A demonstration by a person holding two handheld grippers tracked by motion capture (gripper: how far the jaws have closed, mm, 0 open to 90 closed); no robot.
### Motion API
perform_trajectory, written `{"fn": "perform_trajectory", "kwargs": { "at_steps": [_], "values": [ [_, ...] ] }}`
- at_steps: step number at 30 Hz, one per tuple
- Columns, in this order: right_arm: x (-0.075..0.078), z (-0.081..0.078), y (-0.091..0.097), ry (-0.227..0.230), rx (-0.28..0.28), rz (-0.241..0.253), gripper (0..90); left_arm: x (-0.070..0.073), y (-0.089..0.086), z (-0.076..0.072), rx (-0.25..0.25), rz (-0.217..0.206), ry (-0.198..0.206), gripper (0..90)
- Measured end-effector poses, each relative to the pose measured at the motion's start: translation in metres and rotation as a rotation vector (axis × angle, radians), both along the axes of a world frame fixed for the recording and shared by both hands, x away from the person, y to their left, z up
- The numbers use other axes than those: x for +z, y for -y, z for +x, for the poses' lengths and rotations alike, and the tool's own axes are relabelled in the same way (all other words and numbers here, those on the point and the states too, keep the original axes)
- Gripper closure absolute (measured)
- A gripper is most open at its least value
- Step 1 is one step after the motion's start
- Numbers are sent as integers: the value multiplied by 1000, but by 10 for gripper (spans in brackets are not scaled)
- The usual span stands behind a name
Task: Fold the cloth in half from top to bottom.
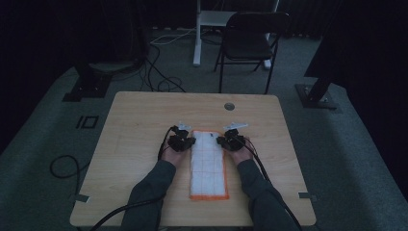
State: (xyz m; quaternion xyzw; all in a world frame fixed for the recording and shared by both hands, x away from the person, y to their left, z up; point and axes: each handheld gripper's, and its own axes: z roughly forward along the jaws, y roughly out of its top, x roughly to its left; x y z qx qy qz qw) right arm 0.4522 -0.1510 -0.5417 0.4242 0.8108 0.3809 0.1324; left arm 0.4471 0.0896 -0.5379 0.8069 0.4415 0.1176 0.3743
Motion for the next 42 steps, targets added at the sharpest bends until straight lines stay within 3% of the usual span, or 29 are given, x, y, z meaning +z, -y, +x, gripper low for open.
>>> {"fn": "perform_trajectory", "kwargs": {
  "at_steps": [7, 11, 17, 21, 28, 38, 42],
  "values": [
    [9, 1, -2, 42, -26, 11, 856, 10, -3, 4, 19, -24, 24, 872],
    [19, 0, -2, 74, -27, 27, 856, 23, -5, 6, 23, -35, 56, 872],
    [30, -7, 2, 89, -13, 47, 856, 38, -7, -4, -5, -43, 95, 870],
    [36, -20, 6, 85, 3, 73, 855, 43, -10, -18, -25, -60, 106, 869],
    [42, -39, 6, 84, 33, 71, 854, 46, -15, -40, -54, -64, 113, 867],
    [49, -75, 8, 65, 76, 93, 852, 46, -23, -84, -75, -103, 94, 861],
    [42, -90, 6, 52, 94, 57, 851, 39, -21, -99, -95, -89, 73, 860]
  ]
}}
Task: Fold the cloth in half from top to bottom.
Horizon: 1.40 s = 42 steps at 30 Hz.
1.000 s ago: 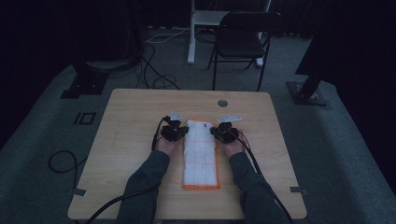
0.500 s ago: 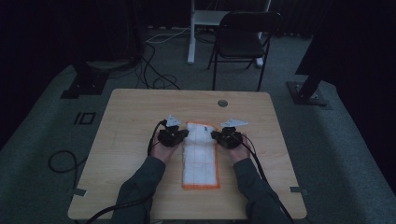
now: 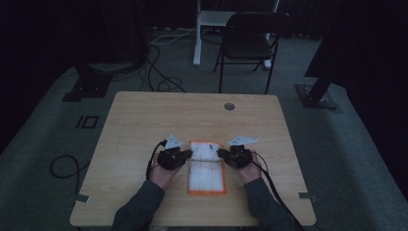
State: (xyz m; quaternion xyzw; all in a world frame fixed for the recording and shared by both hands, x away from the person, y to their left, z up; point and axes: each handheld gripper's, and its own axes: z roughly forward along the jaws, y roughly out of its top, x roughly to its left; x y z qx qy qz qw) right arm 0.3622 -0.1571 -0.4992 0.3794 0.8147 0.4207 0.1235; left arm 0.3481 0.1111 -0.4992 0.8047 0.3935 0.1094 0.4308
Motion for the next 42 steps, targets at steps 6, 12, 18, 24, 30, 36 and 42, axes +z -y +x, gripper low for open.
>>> {"fn": "perform_trajectory", "kwargs": {
  "at_steps": [6, 12, 18, 24, 30, 36, 42],
  "values": [
    [-17, -20, 0, -41, 26, -54, 839, -18, 5, -18, -16, 44, -39, 839],
    [-24, -26, 1, -83, 11, -76, 631, -29, 4, -29, -4, 68, -73, 685],
    [-34, -39, -3, -92, 26, -152, 534, -35, 7, -36, -14, 117, -60, 623],
    [-37, -34, -4, -65, 15, -152, 555, -40, 7, -32, -4, 134, -40, 632],
    [-38, -23, -6, -51, -6, -148, 558, -40, 5, -18, 29, 137, -32, 624],
    [-40, -9, -12, -40, -20, -139, 558, -39, 1, 2, 72, 138, -36, 607],
    [-40, 1, -14, -40, -36, -132, 559, -28, -5, 12, 77, 68, -29, 553]
  ]
}}
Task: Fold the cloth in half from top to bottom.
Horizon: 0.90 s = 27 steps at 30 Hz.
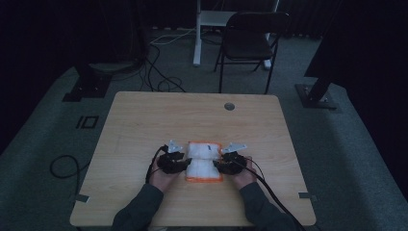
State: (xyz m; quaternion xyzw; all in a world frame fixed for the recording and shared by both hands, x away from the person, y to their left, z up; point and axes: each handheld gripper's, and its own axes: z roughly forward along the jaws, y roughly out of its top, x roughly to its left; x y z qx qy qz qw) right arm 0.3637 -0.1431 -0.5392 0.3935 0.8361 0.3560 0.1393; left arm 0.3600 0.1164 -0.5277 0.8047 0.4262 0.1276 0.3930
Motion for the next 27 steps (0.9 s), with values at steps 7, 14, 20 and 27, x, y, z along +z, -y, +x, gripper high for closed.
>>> {"fn": "perform_trajectory", "kwargs": {
  "at_steps": [7, 14, 20, 27],
  "values": [
    [0, -1, -1, 5, 1, -4, 562, 23, -3, 20, -4, -91, 25, 471],
    [0, -1, -1, 9, 0, -7, 564, 27, 11, 43, -14, -87, 17, 375],
    [0, -1, -1, 8, 1, -7, 564, 20, 18, 52, -12, -106, -38, 354],
    [0, -1, 0, 5, 0, -5, 560, 25, 19, 40, -38, -91, -34, 699]
  ]
}}
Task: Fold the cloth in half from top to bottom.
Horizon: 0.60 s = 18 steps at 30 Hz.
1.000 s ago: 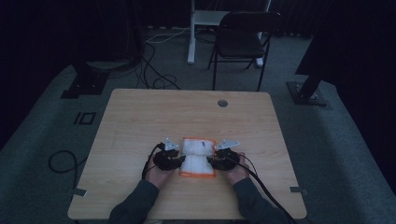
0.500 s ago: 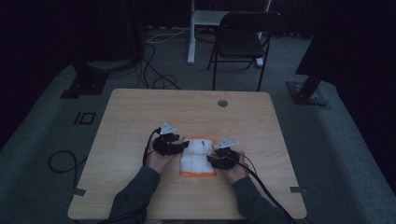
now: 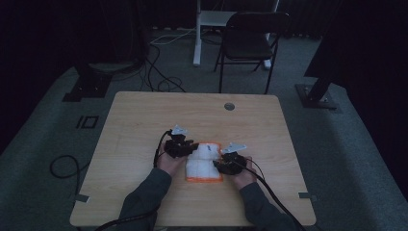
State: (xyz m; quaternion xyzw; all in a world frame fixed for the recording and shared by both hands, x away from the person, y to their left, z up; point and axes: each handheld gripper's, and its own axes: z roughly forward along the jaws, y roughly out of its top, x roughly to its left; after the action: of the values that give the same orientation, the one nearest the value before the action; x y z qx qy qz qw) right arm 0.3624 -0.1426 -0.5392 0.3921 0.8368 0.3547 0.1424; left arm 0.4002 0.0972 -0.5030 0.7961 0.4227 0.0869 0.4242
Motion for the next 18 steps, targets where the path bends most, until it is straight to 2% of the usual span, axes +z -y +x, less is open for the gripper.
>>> {"fn": "perform_trajectory", "kwargs": {
  "at_steps": [3, 5, 9, 13, 18],
  "values": [
    [0, 0, 0, 0, -1, 0, 557, 4, 1, -10, -8, 2, 22, 763],
    [0, 0, 0, -1, -3, 1, 557, 5, 1, -17, -14, 14, 39, 771],
    [0, 0, 0, -1, -3, 1, 555, 6, -2, -30, -26, 0, 62, 771],
    [0, 0, 0, 0, -4, 2, 551, 4, -5, -42, -44, 1, 66, 767],
    [0, -1, 2, -2, -8, 1, 537, -5, -9, -56, -64, 7, 48, 767]
  ]
}}
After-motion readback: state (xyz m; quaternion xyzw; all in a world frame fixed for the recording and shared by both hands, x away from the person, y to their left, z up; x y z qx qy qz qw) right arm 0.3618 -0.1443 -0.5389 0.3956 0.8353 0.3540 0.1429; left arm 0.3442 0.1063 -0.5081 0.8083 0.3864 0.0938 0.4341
